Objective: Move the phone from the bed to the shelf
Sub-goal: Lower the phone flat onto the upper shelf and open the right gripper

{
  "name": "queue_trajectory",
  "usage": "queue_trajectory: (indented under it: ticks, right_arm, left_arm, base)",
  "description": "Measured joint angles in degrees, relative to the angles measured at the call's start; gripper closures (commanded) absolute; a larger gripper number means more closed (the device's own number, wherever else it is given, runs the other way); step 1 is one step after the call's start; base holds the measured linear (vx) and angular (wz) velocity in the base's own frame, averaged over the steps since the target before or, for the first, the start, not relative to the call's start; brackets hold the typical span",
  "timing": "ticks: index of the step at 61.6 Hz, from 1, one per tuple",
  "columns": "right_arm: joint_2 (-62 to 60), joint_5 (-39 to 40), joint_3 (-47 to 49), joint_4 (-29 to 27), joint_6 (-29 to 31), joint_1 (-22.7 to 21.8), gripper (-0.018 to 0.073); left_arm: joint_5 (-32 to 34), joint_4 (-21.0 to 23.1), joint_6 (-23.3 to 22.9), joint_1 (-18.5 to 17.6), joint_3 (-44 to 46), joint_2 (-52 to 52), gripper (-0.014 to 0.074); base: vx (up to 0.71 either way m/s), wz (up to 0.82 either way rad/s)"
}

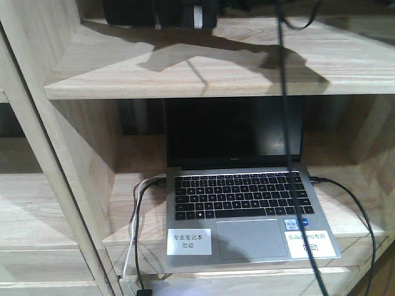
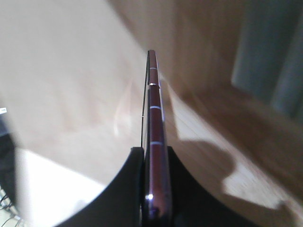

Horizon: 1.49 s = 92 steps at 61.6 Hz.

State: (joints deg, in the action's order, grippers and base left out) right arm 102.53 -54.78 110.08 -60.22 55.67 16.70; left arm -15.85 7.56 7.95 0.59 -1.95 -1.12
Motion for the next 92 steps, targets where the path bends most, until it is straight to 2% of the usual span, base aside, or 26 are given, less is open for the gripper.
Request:
queue_trajectory:
  ticks: [34,50,64,82,92]
  right_arm:
    - [5.36,3.85,0.67,-3.18,1.18,0.0,0.0558]
    - [5.36,3.85,0.67,-3.18,1.18,0.0,0.0514]
    - [5.57,3.74,0.67,-1.97,1.29,0.0,0.0371]
    - [6.18,4.27,0.61,-0.82,1.31,0.0,0.0038]
    - [6.18,5.68,0.61,0.41,0.46,0.0,-0.0022]
  left_arm:
    - [0.0,0.0,0.0,0.0,0.0,0.0,0.0596]
    - [0.0,0.0,0.0,0.0,0.0,0.0,0.0596]
    - [0.0,0.0,0.0,0.0,0.0,0.0,0.0596]
    - [0.0,0.0,0.0,0.0,0.0,0.0,0.0596]
    - [0.0,0.0,0.0,0.0,0.0,0.0,0.0596]
  base:
    - [0.0,0.0]
    - [0.0,0.0]
    - [0.0,0.0]
    - [0.0,0.0]
    - [0.0,0.0]
